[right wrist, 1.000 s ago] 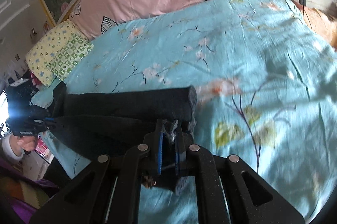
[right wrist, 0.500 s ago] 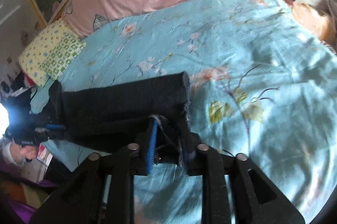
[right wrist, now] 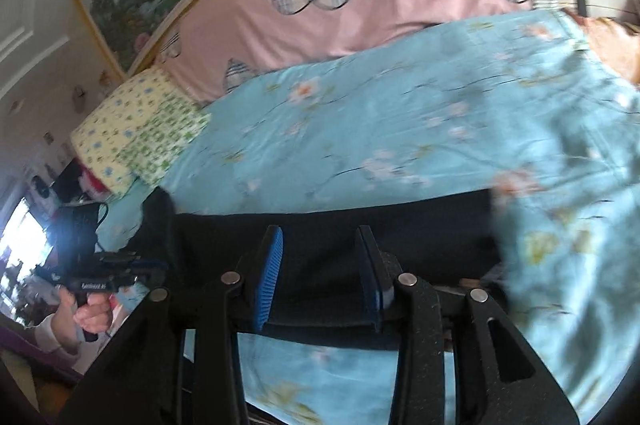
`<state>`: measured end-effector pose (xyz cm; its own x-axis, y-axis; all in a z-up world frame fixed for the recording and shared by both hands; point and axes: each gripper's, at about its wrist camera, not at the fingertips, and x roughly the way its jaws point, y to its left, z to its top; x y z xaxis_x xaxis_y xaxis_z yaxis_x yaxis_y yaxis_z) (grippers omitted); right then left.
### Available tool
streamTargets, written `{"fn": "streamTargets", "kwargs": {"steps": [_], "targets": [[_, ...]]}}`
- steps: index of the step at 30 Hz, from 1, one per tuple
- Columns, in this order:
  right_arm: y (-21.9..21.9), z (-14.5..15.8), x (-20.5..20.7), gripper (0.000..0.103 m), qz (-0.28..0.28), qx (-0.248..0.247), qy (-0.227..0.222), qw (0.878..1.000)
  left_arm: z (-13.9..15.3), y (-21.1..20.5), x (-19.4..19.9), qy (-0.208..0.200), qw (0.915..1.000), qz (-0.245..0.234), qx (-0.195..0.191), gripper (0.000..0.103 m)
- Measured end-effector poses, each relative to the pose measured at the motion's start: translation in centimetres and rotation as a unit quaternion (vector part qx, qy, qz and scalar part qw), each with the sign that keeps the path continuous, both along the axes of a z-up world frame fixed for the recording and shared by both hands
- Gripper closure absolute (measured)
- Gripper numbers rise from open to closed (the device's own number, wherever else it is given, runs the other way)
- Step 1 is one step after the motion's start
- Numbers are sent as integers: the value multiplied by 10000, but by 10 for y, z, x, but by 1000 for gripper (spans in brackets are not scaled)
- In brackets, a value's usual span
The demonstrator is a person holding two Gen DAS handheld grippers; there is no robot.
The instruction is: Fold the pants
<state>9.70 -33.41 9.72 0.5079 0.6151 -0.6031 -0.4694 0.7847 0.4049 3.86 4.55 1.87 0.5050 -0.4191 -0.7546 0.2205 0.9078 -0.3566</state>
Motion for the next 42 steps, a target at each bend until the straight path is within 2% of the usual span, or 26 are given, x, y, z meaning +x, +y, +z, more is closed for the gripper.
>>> {"fn": "streamTargets", "kwargs": {"steps": [11,17,21,25,27,30,33,37,42], "targets": [[99,-20,4,64,947,144,310,9949,26,105,-9,-260,9957,885,46,72],[146,-27,6,64,1367,173,477,9893,43,158,-11,-373,9924,1168,79,65],[176,-29,7,64,1621,184,535,9852,46,188,-8,-357,9903,1334,160,65],[201,-33,9,64,1846,132,644,9806,42,217,-2,-269,9886,1471,169,55],[212,-36,10,54,1968,97,710,9778,41,231,4,-236,9876,1540,187,54],[226,-39,12,53,2113,66,759,9744,36,252,17,-117,9867,1613,126,54],[239,-45,15,53,2226,6,842,9713,30,267,33,8,9874,1580,73,51],[253,-50,17,53,2346,-44,913,9678,21,280,56,186,9904,1367,-10,42],[268,-58,23,53,2503,-182,1028,9625,1,296,90,570,9935,925,-345,36]]}}
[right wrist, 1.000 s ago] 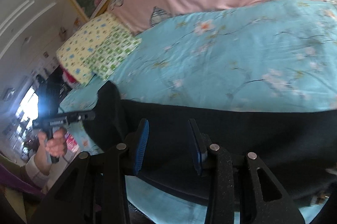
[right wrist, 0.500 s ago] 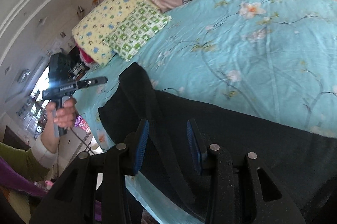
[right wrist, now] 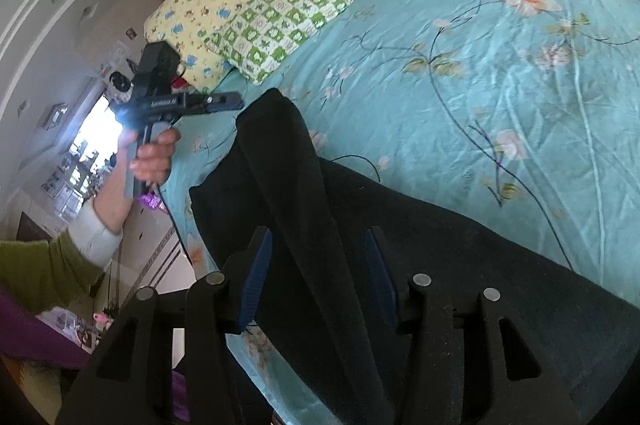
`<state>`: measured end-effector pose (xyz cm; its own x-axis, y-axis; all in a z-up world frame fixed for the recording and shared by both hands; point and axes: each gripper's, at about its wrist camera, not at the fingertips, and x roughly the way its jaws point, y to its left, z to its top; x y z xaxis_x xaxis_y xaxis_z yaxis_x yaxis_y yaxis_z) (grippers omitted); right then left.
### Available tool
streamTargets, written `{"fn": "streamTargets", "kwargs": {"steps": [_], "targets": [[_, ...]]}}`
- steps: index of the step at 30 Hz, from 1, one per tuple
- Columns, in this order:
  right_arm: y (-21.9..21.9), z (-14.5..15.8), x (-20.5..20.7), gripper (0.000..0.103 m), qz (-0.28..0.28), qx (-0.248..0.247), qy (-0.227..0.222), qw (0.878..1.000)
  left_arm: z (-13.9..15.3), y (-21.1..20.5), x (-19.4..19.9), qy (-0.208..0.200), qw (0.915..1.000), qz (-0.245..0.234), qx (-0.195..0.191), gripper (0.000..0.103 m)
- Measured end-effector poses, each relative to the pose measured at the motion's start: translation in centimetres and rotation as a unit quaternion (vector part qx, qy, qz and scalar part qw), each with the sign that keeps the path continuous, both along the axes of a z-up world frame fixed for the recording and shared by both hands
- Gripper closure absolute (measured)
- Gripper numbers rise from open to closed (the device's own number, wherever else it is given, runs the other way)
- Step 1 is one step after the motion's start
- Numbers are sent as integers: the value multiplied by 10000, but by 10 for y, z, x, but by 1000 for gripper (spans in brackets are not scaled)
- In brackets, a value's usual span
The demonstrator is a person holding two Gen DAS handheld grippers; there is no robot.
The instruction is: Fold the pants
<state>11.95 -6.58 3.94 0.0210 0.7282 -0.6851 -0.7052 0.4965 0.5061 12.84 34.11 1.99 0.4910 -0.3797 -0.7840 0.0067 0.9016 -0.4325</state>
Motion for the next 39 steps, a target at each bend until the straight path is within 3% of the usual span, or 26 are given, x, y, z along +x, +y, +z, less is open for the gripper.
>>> {"fn": "streamTargets", "kwargs": {"steps": [7,10,11,13,15,17,24,28,39], "targets": [[20,-9,2,53,337,-101,137,9993,-35,19,27,505,9955,-359,-717,36],[30,-12,-1,53,499,-142,137,9986,-38,18,28,506,9935,-480,-898,44],[33,-14,-2,53,544,-159,124,9983,-37,16,26,481,9934,-533,-894,53],[38,-15,-6,58,611,-175,62,9980,-34,10,24,436,9939,-632,-798,63],[41,-17,-8,81,663,-193,12,9976,-28,5,21,318,9958,-629,-587,75],[42,-18,-8,94,638,-231,-61,9977,-23,6,17,227,9969,-563,-509,86],[39,-3,-18,96,521,-30,-391,9979,12,-8,-18,-364,9973,-630,-8,94],[35,9,-33,97,626,53,-632,9960,32,-15,-49,-909,9940,-542,270,95],[31,5,-67,97,766,5,-1029,9917,24,-30,-122,-1663,9834,175,711,95]]}}
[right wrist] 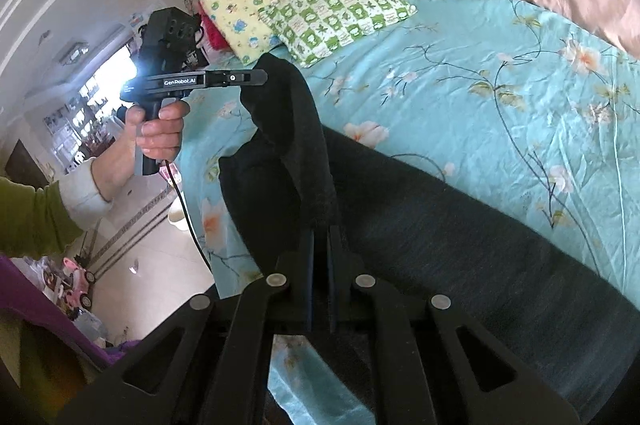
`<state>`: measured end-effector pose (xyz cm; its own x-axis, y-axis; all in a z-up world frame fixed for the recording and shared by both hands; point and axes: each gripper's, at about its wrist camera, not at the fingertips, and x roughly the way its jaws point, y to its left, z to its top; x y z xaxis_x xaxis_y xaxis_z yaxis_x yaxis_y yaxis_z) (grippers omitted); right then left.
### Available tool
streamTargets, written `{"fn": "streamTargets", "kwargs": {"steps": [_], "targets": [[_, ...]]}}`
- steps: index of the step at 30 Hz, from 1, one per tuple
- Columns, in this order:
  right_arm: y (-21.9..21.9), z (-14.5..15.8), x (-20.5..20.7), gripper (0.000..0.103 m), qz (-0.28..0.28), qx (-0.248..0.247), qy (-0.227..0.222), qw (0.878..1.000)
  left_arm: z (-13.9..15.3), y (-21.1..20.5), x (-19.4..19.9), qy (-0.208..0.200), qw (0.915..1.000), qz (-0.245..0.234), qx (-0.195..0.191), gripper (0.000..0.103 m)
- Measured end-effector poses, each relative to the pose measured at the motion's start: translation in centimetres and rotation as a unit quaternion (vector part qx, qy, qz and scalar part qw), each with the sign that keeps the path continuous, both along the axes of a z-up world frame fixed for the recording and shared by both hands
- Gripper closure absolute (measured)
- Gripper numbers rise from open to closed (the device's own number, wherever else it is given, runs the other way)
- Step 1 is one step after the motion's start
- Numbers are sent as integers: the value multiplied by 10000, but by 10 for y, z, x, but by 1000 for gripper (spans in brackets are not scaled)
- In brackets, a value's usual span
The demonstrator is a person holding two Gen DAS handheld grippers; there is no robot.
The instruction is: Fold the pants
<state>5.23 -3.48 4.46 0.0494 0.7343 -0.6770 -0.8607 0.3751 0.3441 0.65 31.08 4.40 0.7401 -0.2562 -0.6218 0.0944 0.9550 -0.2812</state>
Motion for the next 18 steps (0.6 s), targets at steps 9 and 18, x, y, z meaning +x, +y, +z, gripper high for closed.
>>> {"fn": "streamTargets", "kwargs": {"steps": [9,18], "targets": [[12,-16,-24,97,236,-423,-377,9981,-21,-1,-30,-235,9979,595,13,93],[12,-18,-33,97,338,-551,-576,9962,-38,-2,-59,-56,9949,1004,-15,90]]}}
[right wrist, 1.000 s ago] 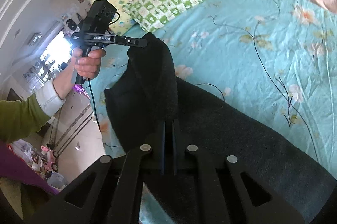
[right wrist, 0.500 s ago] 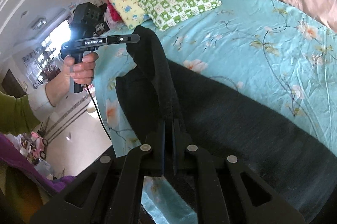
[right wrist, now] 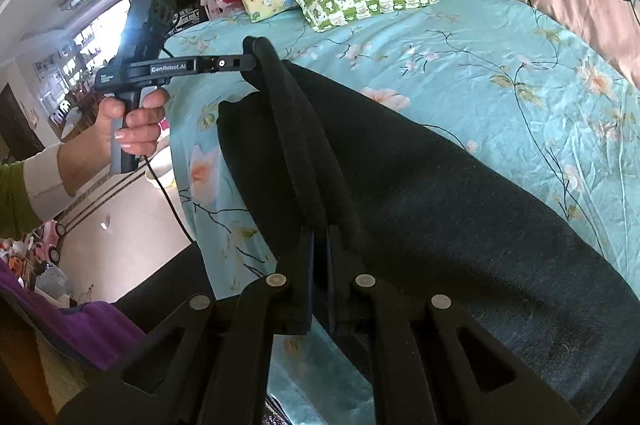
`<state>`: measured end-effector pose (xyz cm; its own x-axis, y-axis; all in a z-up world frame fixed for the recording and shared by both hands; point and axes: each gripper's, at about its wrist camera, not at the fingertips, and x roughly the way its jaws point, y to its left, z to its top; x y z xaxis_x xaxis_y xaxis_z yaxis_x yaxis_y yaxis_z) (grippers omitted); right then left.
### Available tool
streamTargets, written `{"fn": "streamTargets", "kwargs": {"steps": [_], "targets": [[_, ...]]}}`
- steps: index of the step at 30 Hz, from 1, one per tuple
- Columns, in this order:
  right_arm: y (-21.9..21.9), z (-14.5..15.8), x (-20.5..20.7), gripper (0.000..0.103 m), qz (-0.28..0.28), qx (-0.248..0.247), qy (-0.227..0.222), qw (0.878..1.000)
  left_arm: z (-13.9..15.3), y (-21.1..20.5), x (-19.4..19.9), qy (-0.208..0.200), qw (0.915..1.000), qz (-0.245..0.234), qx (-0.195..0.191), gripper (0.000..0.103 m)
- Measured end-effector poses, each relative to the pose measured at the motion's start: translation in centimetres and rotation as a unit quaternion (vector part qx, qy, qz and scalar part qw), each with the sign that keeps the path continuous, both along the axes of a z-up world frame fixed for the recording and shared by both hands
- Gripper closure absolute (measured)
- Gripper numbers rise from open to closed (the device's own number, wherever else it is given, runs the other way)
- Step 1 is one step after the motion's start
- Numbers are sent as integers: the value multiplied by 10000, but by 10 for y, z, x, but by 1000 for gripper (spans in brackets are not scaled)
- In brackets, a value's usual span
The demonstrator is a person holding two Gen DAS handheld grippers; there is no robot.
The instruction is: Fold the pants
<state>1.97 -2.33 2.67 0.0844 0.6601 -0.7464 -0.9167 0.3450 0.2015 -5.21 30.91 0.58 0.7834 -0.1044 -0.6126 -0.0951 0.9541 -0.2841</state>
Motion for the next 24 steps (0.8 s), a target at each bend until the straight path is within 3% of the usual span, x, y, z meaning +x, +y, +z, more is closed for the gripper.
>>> {"fn": "streamTargets", "kwargs": {"steps": [7,13,21,24], "targets": [[-1,-2,-5,92,140,-71,181,9997,1,4,-24,159,9984,470,-252,90],[-6,2,-6,92,138,167,374,9991,8,8,-49,18,9935,632,-952,81],[-14,15,12,92,-249,615,708,9953,24,-1,-49,130,9867,1117,-1173,74],[-16,19,19,92,-390,745,805,9932,25,-4,-45,238,9829,1304,-1282,67]]}}
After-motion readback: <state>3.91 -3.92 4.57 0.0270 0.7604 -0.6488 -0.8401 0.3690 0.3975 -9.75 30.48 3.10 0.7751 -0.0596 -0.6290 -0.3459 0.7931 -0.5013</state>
